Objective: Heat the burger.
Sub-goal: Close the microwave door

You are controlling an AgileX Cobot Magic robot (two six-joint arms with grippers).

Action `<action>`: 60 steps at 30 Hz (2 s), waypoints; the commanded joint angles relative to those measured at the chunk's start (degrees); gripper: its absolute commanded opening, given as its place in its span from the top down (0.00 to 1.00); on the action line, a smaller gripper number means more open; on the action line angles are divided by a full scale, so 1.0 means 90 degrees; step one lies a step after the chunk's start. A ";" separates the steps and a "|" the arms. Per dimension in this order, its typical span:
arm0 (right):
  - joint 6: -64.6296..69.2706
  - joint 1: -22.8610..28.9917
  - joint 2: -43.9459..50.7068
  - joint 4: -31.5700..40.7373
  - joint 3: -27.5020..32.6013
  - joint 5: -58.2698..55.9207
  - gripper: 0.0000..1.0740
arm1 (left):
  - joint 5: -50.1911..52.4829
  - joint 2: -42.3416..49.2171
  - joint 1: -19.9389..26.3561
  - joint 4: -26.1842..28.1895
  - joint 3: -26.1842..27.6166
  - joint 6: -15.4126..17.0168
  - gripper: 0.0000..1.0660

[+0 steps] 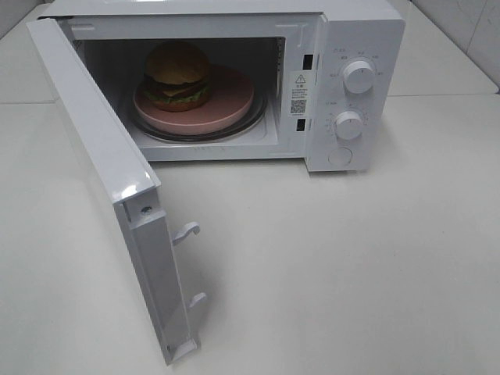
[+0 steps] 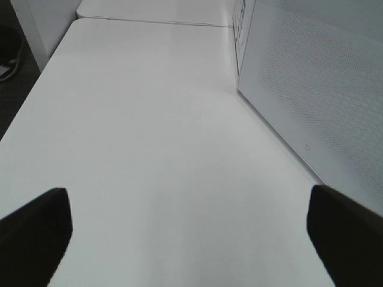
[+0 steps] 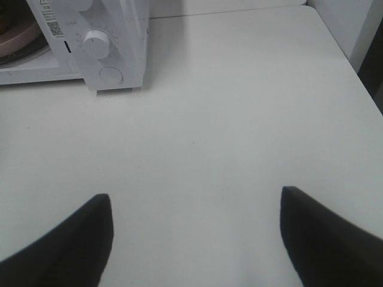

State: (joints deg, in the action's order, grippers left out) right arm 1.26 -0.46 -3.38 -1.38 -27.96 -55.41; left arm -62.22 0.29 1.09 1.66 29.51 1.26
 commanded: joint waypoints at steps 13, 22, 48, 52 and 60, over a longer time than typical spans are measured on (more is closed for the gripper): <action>-0.0045 0.0032 0.0592 -0.0006 0.0000 0.0019 0.29 | 0.0095 0.0102 0.0006 -0.0013 0.0000 -0.0013 0.04; -0.0025 0.0363 0.0592 -0.0032 0.0000 0.0019 0.29 | 0.0095 0.0102 0.0006 -0.0013 0.0000 -0.0013 0.04; -0.0025 0.0363 0.0592 -0.0025 0.0000 0.0019 0.29 | 0.0095 0.0102 0.0006 -0.0013 0.0000 -0.0013 0.04; -0.0025 0.0363 0.0586 -0.0025 0.0000 0.0019 0.29 | 0.0095 0.0102 0.0006 -0.0013 0.0000 -0.0013 0.04; -0.0025 0.0363 0.0586 -0.0025 0.0000 0.0019 0.29 | 0.0095 0.0102 0.0006 -0.0185 0.0000 0.0013 0.04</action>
State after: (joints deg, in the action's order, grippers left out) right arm 0.46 2.69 0.23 -1.49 -27.96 -55.52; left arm -62.22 0.29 1.09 0.97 29.51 1.26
